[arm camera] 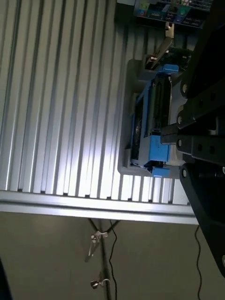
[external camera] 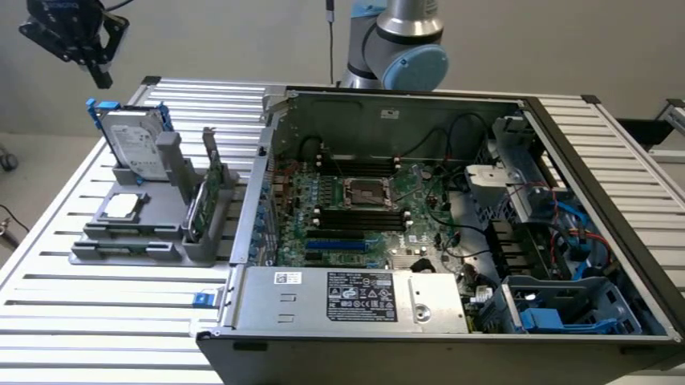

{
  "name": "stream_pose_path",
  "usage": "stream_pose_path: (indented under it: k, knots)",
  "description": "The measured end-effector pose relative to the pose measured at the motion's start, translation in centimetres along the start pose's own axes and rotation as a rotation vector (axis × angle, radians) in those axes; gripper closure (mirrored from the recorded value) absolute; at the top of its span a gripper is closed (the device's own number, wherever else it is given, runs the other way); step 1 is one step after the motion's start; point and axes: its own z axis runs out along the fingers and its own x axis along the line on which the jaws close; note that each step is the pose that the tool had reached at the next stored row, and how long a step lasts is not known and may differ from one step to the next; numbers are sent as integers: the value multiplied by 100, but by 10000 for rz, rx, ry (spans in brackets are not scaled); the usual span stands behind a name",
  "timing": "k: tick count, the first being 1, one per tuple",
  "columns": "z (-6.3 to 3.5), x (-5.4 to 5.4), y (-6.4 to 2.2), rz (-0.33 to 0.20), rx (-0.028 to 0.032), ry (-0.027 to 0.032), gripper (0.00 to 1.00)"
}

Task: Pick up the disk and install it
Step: 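Pick up the disk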

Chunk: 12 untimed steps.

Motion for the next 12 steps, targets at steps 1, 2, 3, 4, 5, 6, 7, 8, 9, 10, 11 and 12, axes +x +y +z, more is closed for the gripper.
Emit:
stream_pose_path:
  k: [1,2,3,4,5,6,7,8,9,10,11,12]
  knots:
    - [0,0,0,-158,-9,-2,89]
    - [0,0,0,-316,-18,-5,89]
    - [0,0,0,-479,-27,-8,89]
    - [0,0,0,-649,-36,-10,89]
    - [0,0,0,-809,-44,-13,89]
    - [0,0,0,-971,-52,-14,89]
    - [0,0,0,-1129,-59,-15,89]
    - [0,0,0,-1286,-64,-15,89]
    - [0,0,0,-1441,-70,-13,89]
    - [0,0,0,-1598,-75,-9,89]
    - [0,0,0,-1757,-80,-6,89]
    - [-1,0,0,-1913,-85,-3,89]
